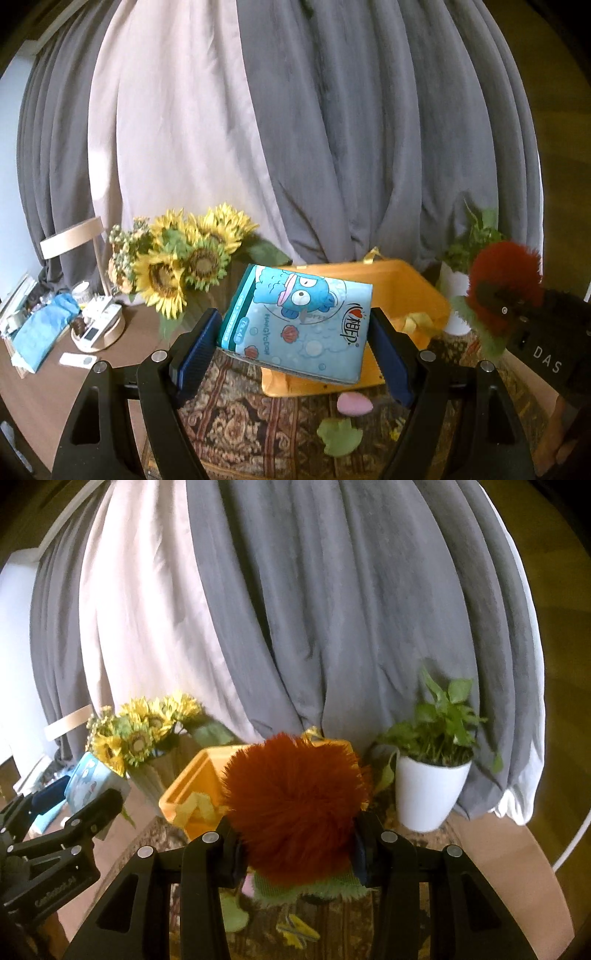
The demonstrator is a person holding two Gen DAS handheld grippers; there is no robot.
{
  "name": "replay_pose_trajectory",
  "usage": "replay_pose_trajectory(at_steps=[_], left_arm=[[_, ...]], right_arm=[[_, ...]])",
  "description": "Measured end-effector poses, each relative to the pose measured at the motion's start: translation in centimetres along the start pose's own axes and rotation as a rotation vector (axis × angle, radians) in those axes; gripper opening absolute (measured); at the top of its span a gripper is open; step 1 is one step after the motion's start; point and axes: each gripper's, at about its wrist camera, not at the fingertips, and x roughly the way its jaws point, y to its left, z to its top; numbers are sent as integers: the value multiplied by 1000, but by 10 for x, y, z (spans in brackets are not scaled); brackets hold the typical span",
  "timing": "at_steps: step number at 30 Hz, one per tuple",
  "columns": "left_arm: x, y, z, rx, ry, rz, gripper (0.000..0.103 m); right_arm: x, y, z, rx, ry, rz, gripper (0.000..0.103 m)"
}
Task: Organize soft objects
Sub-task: 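Lift the book and pompom and carry both over the orange crate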
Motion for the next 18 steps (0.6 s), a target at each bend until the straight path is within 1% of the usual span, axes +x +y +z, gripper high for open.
replay_pose_trajectory(at_steps=[4, 11, 18], left_arm=[[9, 1, 10, 2, -22, -2, 79], [41, 0, 23, 16, -41, -9, 79], [89, -2, 33, 31, -14, -11, 79]], right_arm=[[8, 2, 11, -10, -23, 2, 44], [34, 2, 28, -21, -48, 7, 44], [79, -5, 38, -20, -14, 25, 44]])
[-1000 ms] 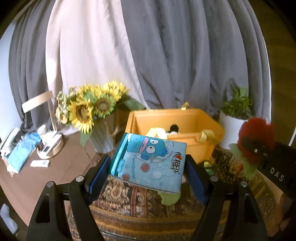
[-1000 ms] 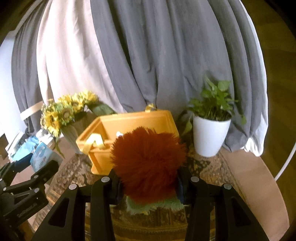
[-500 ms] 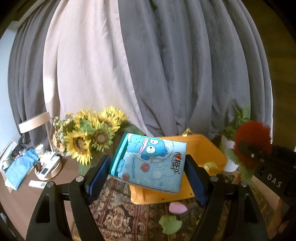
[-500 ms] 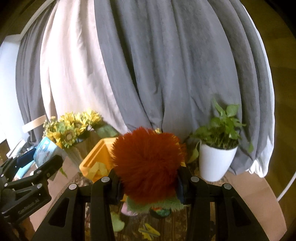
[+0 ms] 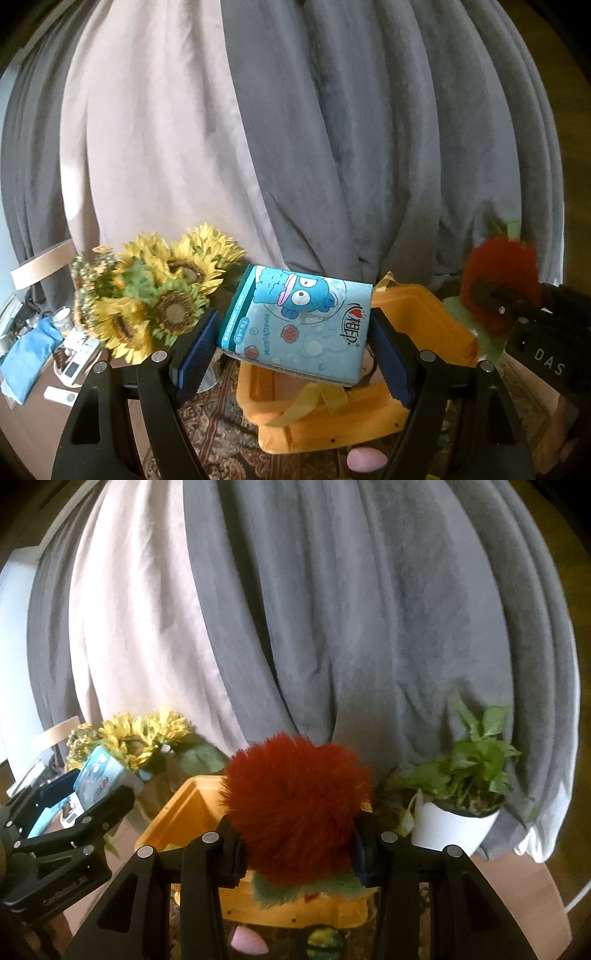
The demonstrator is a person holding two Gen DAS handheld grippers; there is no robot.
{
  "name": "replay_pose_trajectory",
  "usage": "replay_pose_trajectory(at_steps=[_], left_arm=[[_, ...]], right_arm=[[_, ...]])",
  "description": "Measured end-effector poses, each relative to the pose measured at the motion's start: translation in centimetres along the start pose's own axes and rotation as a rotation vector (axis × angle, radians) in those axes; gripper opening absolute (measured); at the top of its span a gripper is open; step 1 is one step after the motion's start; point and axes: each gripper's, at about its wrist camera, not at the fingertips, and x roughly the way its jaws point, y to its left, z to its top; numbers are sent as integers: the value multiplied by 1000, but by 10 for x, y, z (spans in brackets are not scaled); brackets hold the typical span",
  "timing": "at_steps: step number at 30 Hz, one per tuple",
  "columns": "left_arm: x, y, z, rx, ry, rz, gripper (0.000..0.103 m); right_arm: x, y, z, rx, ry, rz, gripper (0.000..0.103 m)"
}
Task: Organize soft objects
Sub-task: 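Lift the book and pompom and carry both over the orange crate, then lower the book and pompom into the crate and open both grippers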
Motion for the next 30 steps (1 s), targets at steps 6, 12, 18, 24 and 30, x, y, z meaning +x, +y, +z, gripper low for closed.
replay_pose_trajectory(at_steps=[6, 12, 18, 24, 30], left_arm=[[40, -2, 2, 20, 41, -2, 79], [72, -3, 1, 25, 94, -8, 79], [101, -4, -5, 16, 174, -34, 79], [131, -8, -16, 22, 284, -59, 79], [148, -14, -25, 65, 356, -80, 79]], right_arm=[[37, -7, 4, -6, 38, 3, 44], [69, -10, 6, -19, 82, 2, 44], [100, -12, 0, -23, 150, 5, 44], [128, -12, -9, -53, 225, -7, 44], [153, -13, -18, -74, 334, 13, 44]])
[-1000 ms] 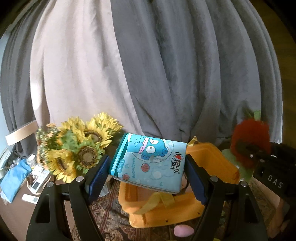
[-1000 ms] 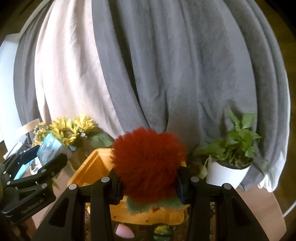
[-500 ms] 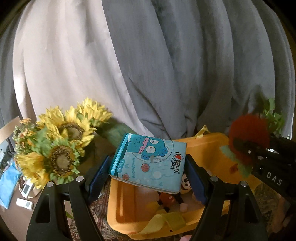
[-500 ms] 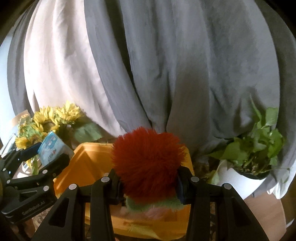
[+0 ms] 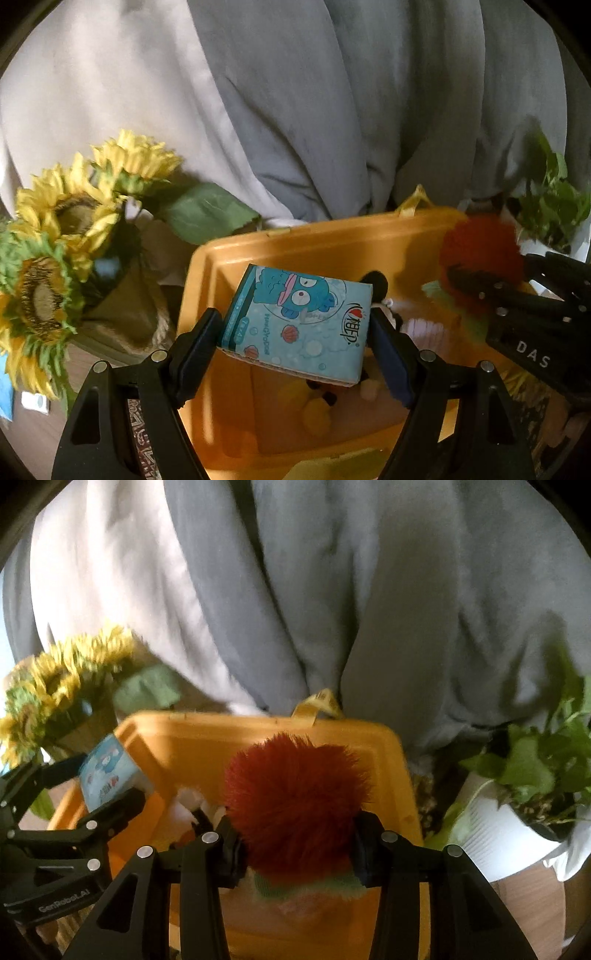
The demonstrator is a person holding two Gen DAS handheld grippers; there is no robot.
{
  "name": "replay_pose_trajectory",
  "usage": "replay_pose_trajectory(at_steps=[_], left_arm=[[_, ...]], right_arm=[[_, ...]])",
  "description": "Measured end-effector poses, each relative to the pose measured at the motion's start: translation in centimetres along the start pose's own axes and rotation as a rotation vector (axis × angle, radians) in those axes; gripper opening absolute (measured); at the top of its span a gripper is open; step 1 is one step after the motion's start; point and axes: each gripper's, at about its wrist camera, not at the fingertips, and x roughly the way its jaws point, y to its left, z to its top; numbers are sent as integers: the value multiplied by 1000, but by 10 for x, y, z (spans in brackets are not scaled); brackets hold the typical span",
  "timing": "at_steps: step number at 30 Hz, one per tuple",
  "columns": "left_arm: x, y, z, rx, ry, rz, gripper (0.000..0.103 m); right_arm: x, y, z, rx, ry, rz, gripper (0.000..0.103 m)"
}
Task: Organize soft objects
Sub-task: 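Lower the book and pompom into the crate and open both grippers, then withdraw both grippers from the crate toward the remaining toys beside it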
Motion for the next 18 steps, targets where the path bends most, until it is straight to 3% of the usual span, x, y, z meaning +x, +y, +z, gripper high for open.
replay_pose_trajectory(at_steps=[4, 9, 18], left_arm=[[8, -2, -1, 5, 32, -16, 80], [12, 1, -2, -24, 62, -51, 89], [-3, 0, -2, -28, 32, -48, 91]], right_arm=[[12, -2, -4, 19, 56, 33, 50], [17, -6, -6, 49, 82, 59, 69], [0, -8, 0, 59, 37, 24, 70]])
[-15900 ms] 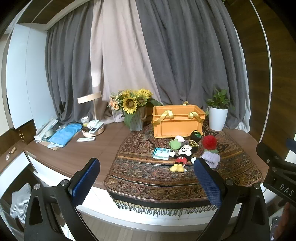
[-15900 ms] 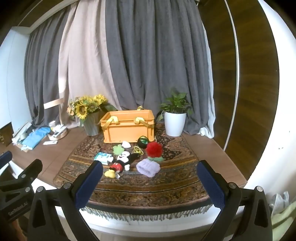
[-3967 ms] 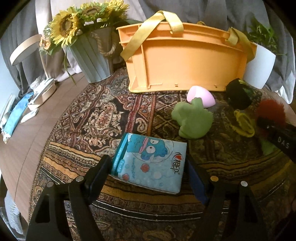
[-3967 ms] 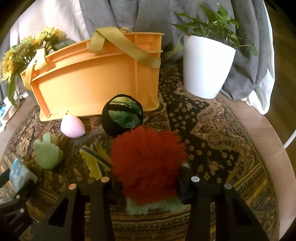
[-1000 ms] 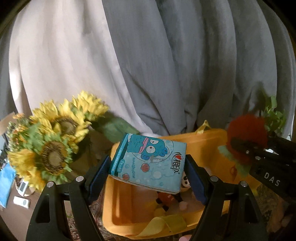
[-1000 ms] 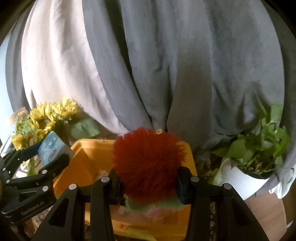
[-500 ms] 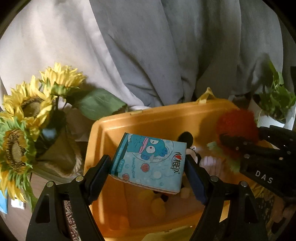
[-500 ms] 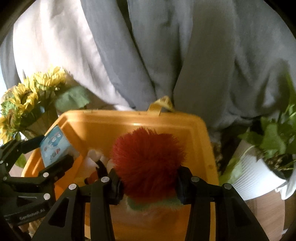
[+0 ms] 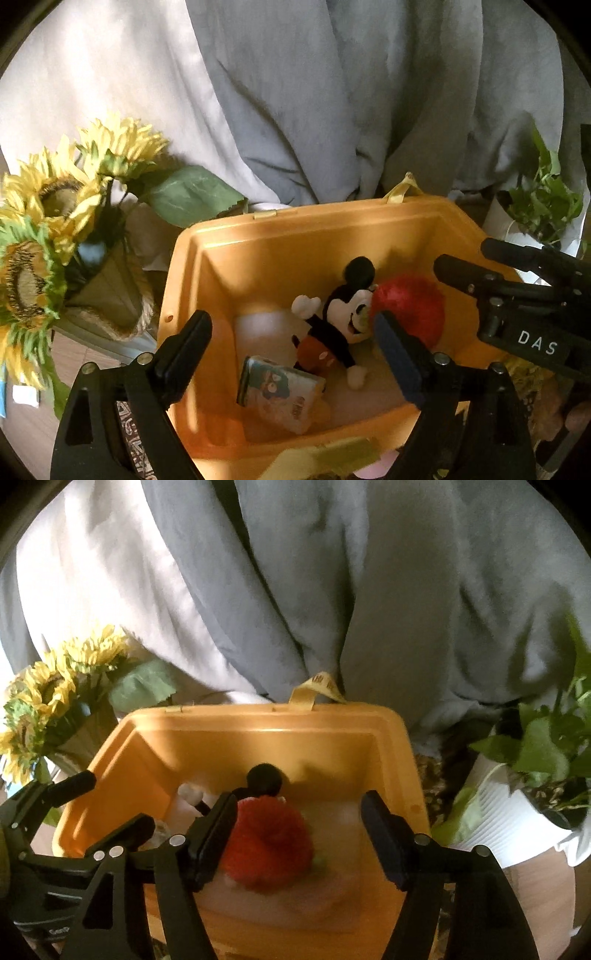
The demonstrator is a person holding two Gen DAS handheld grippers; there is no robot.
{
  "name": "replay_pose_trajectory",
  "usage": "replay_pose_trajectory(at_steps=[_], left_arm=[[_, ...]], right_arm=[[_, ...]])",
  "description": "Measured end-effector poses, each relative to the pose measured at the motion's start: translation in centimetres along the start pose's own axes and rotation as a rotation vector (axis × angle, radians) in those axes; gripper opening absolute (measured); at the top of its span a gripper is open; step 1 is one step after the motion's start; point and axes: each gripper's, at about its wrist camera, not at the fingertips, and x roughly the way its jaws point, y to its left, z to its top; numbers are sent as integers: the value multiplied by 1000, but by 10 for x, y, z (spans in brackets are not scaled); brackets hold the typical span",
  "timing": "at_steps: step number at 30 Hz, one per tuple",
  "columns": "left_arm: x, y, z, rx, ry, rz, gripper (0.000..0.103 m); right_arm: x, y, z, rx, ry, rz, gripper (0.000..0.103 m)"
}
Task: Organize soft objects
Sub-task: 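Withdraw both grippers from the crate toward the remaining toys beside it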
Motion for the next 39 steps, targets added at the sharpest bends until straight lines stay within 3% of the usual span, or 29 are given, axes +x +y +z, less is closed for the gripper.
replay_pose_trajectory(at_steps=[11, 14, 18, 29, 39], left_arm=[[-58, -6, 2, 2, -124, 30, 95], [-74, -8, -1, 6, -153, 35, 96], [-94, -10, -10, 10, -178, 44, 97], [-145, -20, -48, 12, -260, 124, 99], [-153, -21, -96, 45, -213, 110, 99]], right_arm=[[-60, 7, 4, -7, -145, -41, 70], [-78, 9, 0, 0, -181, -56, 77], [-98, 12, -9, 3, -232, -81, 78], [-144, 13, -43, 28, -273, -99, 81], [-164, 26, -90, 10, -265, -124, 81]])
